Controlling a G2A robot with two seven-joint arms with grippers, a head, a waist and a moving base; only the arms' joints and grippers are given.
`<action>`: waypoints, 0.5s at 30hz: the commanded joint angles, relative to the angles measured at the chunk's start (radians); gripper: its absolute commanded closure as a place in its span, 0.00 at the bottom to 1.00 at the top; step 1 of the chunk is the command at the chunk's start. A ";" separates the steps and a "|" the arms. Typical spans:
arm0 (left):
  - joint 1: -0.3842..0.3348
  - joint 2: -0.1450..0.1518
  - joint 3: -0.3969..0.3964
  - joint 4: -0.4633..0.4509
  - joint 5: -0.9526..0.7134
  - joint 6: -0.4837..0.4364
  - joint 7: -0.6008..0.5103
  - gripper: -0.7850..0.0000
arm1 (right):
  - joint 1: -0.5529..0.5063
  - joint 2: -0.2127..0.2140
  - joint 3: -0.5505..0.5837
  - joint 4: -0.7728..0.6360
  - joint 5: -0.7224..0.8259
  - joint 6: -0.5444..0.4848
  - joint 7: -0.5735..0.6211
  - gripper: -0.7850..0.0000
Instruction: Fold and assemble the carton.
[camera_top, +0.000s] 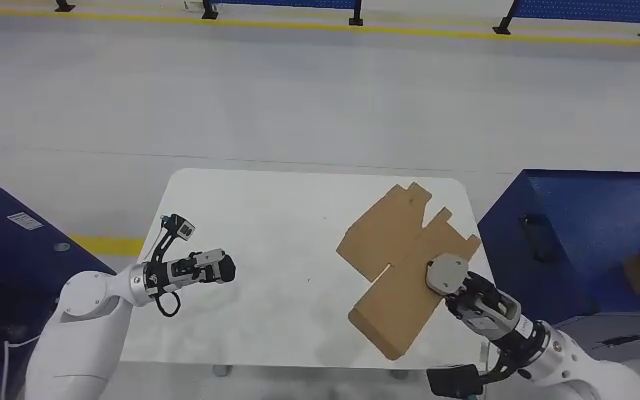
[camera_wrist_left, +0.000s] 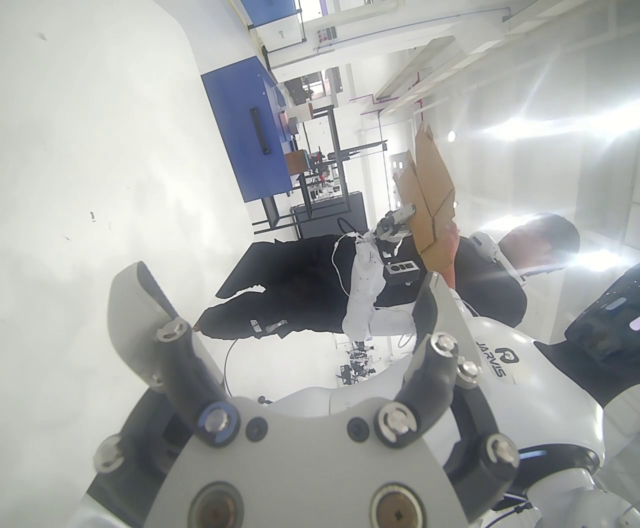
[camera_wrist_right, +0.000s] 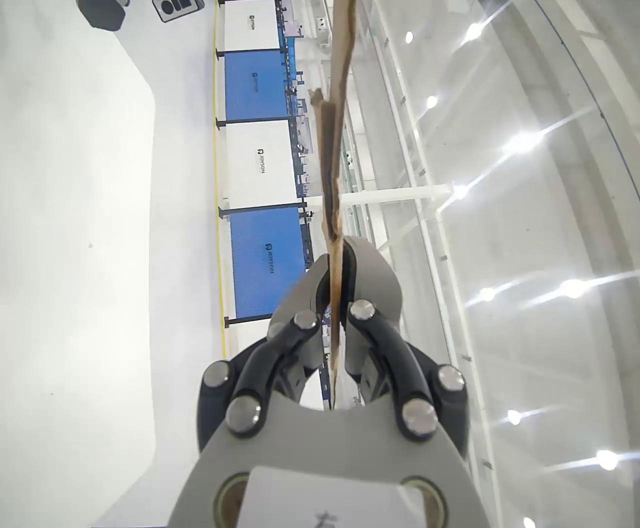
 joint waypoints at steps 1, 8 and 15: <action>0.000 0.000 0.000 0.000 0.000 0.000 0.000 0.00 | -0.002 0.000 0.012 0.000 0.048 -0.005 -0.008 1.00; 0.000 0.000 0.000 0.000 0.000 0.000 0.000 0.00 | 0.105 0.012 0.170 0.000 0.473 -0.363 -0.005 1.00; 0.000 0.000 0.000 0.000 0.000 0.000 0.000 0.00 | 0.231 0.036 0.320 0.000 1.130 -0.817 0.268 1.00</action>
